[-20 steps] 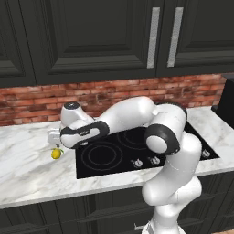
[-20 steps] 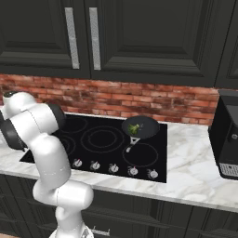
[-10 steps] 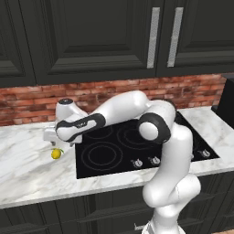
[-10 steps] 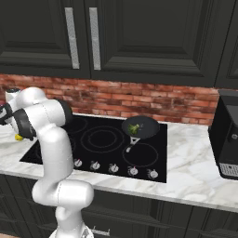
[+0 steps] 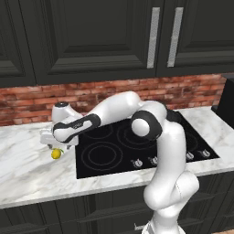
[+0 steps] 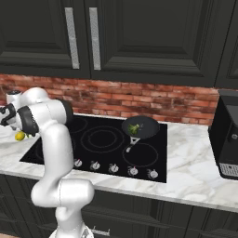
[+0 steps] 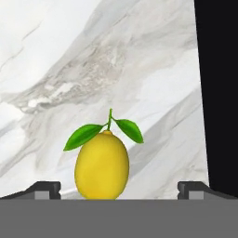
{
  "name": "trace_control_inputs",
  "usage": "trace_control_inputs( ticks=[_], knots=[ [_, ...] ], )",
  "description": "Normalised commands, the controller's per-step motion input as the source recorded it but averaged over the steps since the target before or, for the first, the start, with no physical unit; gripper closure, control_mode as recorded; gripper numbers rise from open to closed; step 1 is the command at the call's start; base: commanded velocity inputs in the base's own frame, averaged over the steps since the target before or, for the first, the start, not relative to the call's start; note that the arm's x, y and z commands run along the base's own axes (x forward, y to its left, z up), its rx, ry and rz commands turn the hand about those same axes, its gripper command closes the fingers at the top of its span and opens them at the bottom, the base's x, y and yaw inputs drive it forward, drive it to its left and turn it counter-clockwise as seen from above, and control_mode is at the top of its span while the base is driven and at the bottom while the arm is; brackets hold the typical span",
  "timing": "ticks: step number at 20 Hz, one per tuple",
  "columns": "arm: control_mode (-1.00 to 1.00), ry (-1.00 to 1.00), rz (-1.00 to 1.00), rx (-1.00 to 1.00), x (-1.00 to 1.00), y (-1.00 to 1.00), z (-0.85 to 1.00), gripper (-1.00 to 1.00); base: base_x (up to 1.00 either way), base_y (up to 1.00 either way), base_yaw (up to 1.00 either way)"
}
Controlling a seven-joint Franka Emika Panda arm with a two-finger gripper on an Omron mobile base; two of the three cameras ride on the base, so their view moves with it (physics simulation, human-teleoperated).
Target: Put the lemon and broccoli in the pan. Then turn on the rear right burner and set the heat to medium.
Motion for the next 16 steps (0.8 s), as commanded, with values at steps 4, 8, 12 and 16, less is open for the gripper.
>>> trace_control_inputs(
  ticks=[4,8,12,16],
  knots=[
    [-1.0,0.0,0.0,0.0,0.19,0.11,-0.21,-1.0,0.0,0.0,0.0],
    [-1.0,0.0,0.0,0.0,0.11,0.09,-0.06,-1.0,0.0,0.0,0.0],
    [-1.0,0.0,0.0,0.0,0.0,0.16,0.0,-1.0,0.0,0.0,0.0],
    [-1.0,0.01,0.0,0.0,-0.11,0.1,-0.04,-1.0,0.0,0.0,0.0]
  ],
)
